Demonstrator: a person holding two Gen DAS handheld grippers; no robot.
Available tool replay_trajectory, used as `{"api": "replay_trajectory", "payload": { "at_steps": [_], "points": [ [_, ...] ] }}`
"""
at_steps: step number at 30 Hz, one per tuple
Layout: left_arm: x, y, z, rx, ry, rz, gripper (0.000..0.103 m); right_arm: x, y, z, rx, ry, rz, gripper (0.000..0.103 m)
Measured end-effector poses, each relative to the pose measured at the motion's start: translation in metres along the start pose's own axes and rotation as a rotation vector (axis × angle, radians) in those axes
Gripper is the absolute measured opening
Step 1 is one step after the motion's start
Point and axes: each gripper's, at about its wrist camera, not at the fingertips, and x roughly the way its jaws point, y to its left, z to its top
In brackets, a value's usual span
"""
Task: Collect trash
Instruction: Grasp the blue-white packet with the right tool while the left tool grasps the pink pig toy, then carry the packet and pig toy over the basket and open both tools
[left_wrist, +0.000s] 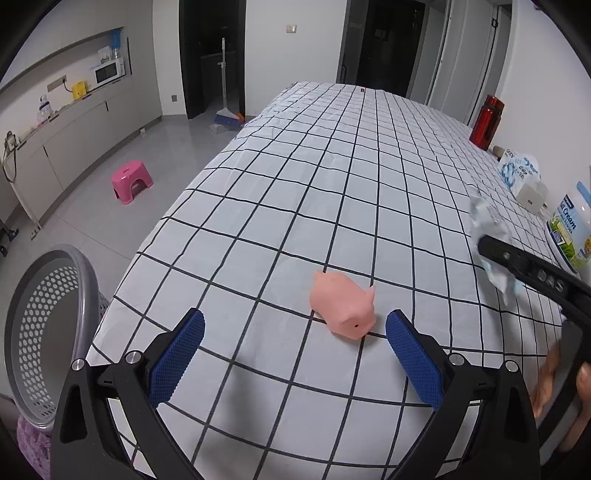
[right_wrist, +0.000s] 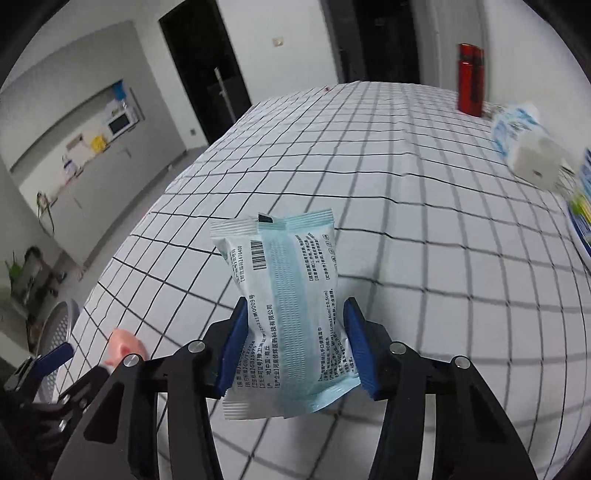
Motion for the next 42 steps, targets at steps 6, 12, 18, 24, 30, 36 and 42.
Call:
{"api": "replay_trajectory", "payload": {
  "at_steps": [6, 12, 18, 24, 30, 36, 42],
  "points": [
    [0.013, -0.014, 0.005, 0.014, 0.007, 0.004, 0.097, -0.022, -0.013, -0.015, 0.066, -0.022, -0.004, 0.050],
    [0.030, -0.025, 0.009, 0.014, 0.020, 0.009, 0.088, -0.031, -0.013, -0.020, 0.075, -0.037, 0.005, 0.050],
    [0.033, -0.030, 0.005, 0.050, 0.027, 0.001, 0.042, -0.031, -0.009, -0.021, 0.062, -0.035, 0.011, 0.050],
    [0.021, -0.018, 0.001, 0.039, 0.017, -0.031, 0.042, -0.031, -0.006, -0.021, 0.050, -0.039, 0.007, 0.050],
    [-0.010, -0.002, -0.006, 0.072, -0.030, -0.002, 0.042, -0.032, 0.011, -0.024, 0.023, -0.043, 0.019, 0.050],
    [-0.040, 0.029, -0.014, 0.085, -0.062, 0.039, 0.042, -0.034, 0.057, -0.040, -0.051, -0.023, 0.044, 0.050],
    [-0.071, 0.073, -0.024, 0.066, -0.096, 0.057, 0.042, -0.043, 0.110, -0.054, -0.085, -0.012, 0.087, 0.050]
  ]
}}
